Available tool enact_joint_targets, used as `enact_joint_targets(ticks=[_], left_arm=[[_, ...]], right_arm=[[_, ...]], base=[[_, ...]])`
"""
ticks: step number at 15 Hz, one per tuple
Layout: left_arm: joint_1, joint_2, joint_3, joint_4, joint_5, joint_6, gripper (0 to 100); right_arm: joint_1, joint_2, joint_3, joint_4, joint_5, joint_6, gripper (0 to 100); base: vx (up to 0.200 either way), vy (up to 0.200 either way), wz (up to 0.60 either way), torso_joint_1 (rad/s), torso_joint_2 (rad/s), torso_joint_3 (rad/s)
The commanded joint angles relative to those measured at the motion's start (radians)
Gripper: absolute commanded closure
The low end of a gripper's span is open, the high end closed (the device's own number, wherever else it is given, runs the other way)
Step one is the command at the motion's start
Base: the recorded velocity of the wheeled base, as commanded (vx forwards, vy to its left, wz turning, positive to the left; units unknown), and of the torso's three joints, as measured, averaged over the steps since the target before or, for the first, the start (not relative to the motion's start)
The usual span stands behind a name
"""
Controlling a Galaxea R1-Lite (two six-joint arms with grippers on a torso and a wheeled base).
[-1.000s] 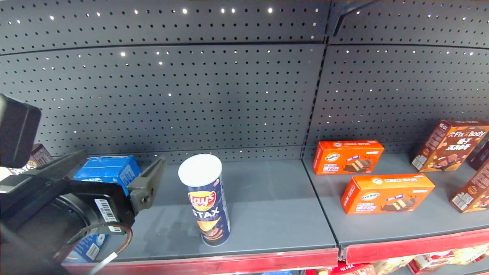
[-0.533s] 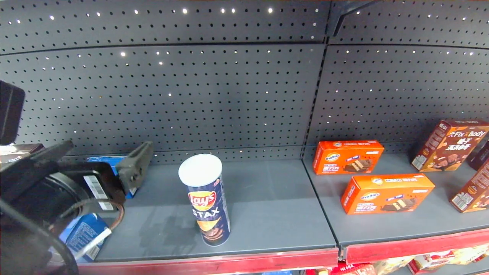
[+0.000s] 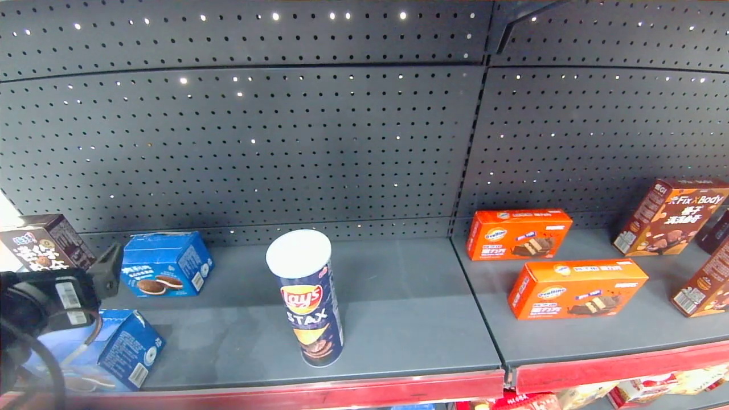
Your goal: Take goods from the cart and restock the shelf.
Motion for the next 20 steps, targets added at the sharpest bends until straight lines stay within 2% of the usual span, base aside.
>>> enact_joint_targets(ticks=[1,2,4,5,7,11,15,17,19,20], left_arm=[[0.085,-0.095,0.102,-0.009,-0.078,0.054,0],[0.115,-0.096,0.094,-0.012,-0.101,0.071,0],[0.119,-0.096,0.091,-0.067,-0.100,0.120,0],[0.122,-0.096,0.092,-0.076,-0.098,0.133,0],[0.167,-0.095,0.092,-0.108,-0.098,0.178,0],[0.194,-0.093,0.092,-0.108,-0.100,0.186,0],[0.222,-0.089,0.092,-0.110,-0.101,0.195,0],[0.228,-0.086,0.091,-0.111,-0.103,0.219,0],[0.228,-0.084,0.092,-0.125,-0.103,0.229,0],[0.240,-0.073,0.091,-0.150,-0.104,0.245,0]], right_arm=[[0.080,0.184,-0.045,-0.043,0.047,0.066,100],[0.143,0.217,-0.054,-0.043,0.047,0.088,100],[0.291,0.297,-0.068,-0.059,0.036,0.119,100],[0.318,0.320,-0.068,-0.069,0.033,0.134,100],[0.418,0.452,-0.079,-0.174,0.013,0.204,100],[0.579,0.655,-0.117,-0.281,0.004,0.272,100],[0.700,0.845,-0.160,-0.485,0.005,0.270,100],[0.775,0.978,-0.266,-0.539,0.013,0.272,100],[0.811,1.072,-0.337,-0.543,0.027,0.272,100],[0.818,1.171,-0.418,-0.591,0.032,0.270,100]], base=[[0.000,0.000,0.00,0.000,0.00,0.000],[0.000,0.000,0.00,0.000,0.00,0.000],[0.000,0.000,0.00,0.000,0.00,0.000],[0.000,0.000,0.00,0.000,0.00,0.000],[0.000,0.000,0.00,0.000,0.00,0.000],[0.000,0.000,0.00,0.000,0.00,0.000],[0.000,0.000,0.00,0.000,0.00,0.000],[0.000,0.000,0.00,0.000,0.00,0.000],[0.000,0.000,0.00,0.000,0.00,0.000],[0.000,0.000,0.00,0.000,0.00,0.000]])
